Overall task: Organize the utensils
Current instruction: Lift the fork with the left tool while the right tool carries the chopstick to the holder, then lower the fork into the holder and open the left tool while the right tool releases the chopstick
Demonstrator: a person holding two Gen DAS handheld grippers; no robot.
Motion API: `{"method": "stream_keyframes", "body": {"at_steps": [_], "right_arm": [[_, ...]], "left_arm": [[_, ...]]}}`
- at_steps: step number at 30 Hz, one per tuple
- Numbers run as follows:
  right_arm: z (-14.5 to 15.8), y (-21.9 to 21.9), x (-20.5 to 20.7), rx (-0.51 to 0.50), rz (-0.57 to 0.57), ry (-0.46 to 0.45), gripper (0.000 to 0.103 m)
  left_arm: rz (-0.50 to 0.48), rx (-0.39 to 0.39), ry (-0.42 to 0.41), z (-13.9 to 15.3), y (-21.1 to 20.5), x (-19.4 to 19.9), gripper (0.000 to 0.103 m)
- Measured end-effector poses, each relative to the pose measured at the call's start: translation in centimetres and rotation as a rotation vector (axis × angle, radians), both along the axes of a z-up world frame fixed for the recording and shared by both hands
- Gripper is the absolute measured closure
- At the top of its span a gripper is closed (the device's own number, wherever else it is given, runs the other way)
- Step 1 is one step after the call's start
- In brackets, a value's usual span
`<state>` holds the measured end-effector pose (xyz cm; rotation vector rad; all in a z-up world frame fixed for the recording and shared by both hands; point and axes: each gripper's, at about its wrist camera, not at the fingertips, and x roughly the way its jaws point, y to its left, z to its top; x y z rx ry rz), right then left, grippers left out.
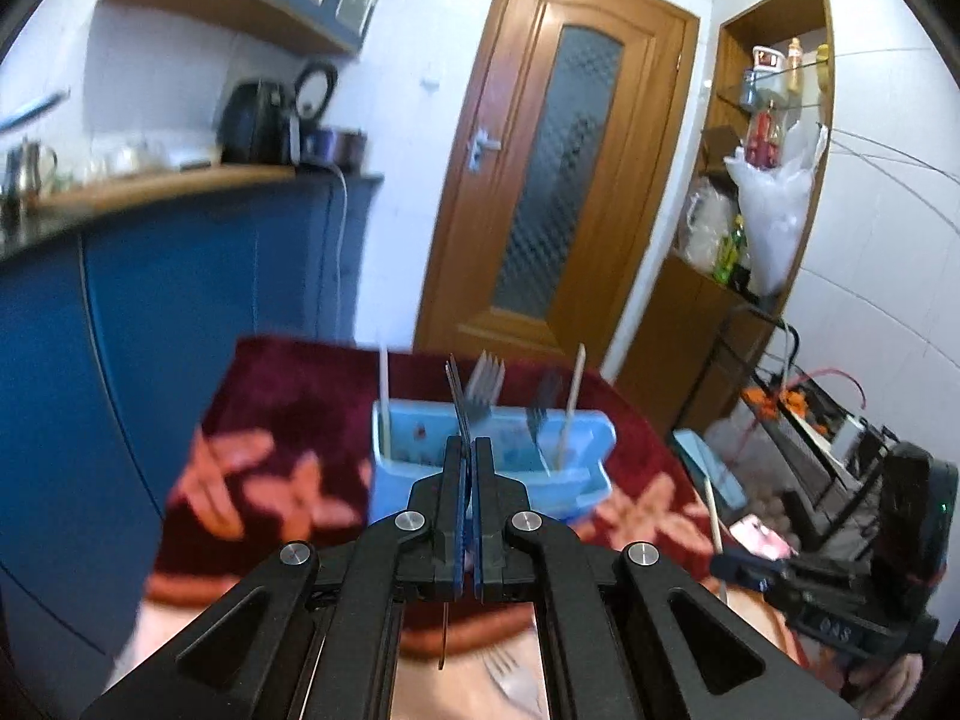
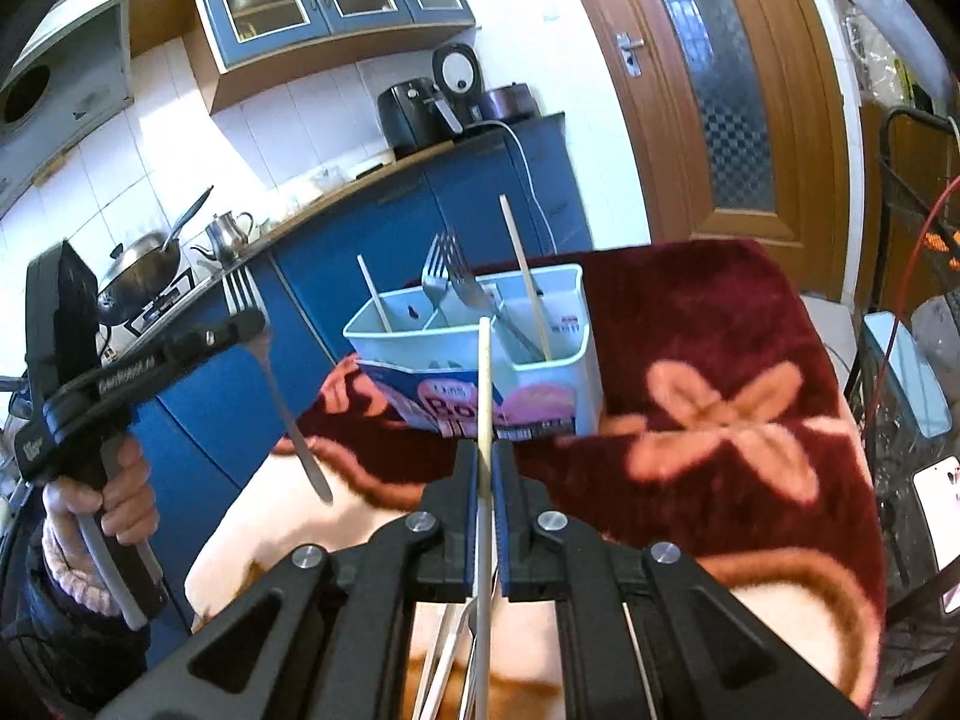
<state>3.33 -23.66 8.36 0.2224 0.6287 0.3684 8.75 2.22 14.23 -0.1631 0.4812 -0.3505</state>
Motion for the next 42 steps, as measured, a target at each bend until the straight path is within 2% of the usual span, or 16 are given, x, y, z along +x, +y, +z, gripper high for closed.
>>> {"method": "stream_keyframes", "body": {"at_steps": [8,14,21,30,35,42], "right_arm": [[0.7,-0.3,0.6,-0.007,-0.023,-0.052,0.097],[1.0,-0.4,1.7,-0.004,-0.032,-0.075,0.097],[2.4,-0.3,3.7,-0.010,-0.045,-0.134,0.097],[4.6,0.5,8.0,-0.024,-0.093,-0.296,0.097],[4.4,1.3,10.6,-0.049,-0.126,-0.401,0.097],[2.9,2.1,13.6,-0.088,-0.155,-0.453,0.097]], "left_arm": [[0.062,-0.008,-0.130,4.4,0.0,2.6,0.102],[0.091,0.004,-0.182,5.2,-1.0,4.7,0.102],[0.104,-0.009,-0.147,2.8,-1.3,7.7,0.102],[0.102,-0.033,-0.060,-1.3,-1.1,10.3,0.102],[0.090,-0.031,-0.038,-2.8,-1.4,11.0,0.102],[0.071,-0.015,-0.015,-4.6,-2.0,11.7,0.102]]}}
